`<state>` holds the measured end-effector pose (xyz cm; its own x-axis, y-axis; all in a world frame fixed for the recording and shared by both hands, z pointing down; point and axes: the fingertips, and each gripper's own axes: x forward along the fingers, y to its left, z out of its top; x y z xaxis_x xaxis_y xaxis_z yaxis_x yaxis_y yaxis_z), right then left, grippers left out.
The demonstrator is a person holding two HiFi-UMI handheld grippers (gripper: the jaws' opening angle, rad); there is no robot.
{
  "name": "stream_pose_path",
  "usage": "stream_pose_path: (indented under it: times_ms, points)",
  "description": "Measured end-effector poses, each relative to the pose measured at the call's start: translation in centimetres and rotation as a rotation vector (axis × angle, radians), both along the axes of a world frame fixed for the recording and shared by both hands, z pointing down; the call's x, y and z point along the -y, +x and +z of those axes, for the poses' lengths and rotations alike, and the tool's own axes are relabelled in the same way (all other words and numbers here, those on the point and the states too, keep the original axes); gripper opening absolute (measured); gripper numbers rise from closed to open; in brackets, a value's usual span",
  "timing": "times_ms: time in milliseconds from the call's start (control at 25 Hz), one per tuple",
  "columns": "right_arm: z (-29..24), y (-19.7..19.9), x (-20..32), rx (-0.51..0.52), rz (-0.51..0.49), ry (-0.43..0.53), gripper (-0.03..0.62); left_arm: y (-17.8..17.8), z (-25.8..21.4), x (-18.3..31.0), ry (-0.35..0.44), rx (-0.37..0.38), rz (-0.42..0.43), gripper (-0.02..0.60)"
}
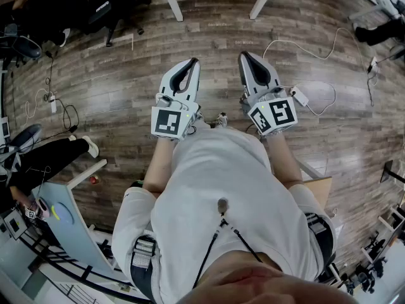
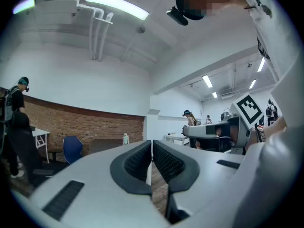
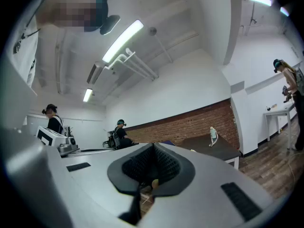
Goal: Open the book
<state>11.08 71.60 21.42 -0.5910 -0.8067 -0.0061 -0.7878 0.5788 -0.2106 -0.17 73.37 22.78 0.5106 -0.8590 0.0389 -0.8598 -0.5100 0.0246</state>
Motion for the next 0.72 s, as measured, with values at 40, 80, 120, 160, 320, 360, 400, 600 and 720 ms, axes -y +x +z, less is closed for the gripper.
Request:
stream_pose_path:
  times_ms: [40, 80, 120, 160, 320, 360, 400, 600, 720]
  points:
    - [-0.2, -0.6, 0.2, -0.001, -0.006, 0.007, 0.035, -0.3, -0.4, 0.2, 0.02, 0.003, 0.01, 0.028]
    - [-0.3, -1.2, 0.3, -0.002, -0.011, 0.013, 0.035, -0.7, -0.7, 0.4, 0.037, 0.005, 0.019, 0.028]
    - [-0.4, -1.8, 0.4, -0.004, -0.015, 0.019, 0.035, -1.1, -0.8, 0.6, 0.048, 0.005, 0.022, 0.028]
    - [-0.3, -2.3, 0.3, -0.007, -0.017, 0.022, 0.035, -1.5, -0.8, 0.7, 0.051, 0.002, 0.021, 0.028]
    - [-0.1, -4.0, 0.0, -0.017, -0.02, 0.019, 0.035, -3.0, -0.2, 0.5, 0.027, -0.019, 0.013, 0.028]
    - [-0.1, -4.3, 0.0, -0.019, -0.02, 0.019, 0.035, -3.3, -0.3, 0.5, 0.031, -0.025, 0.012, 0.028]
    - [0.0, -4.5, 0.0, -0.023, -0.019, 0.018, 0.035, -3.5, -0.6, 0.6, 0.041, -0.04, 0.009, 0.028]
    - [0.3, -5.8, -0.4, -0.037, -0.008, 0.006, 0.035, -5.0, -0.3, 0.4, 0.038, -0.024, 0.013, 0.028]
    - [0.2, -6.6, -0.2, -0.036, 0.0, -0.001, 0.035, -5.6, -1.7, 0.8, 0.082, -0.079, 0.004, 0.028]
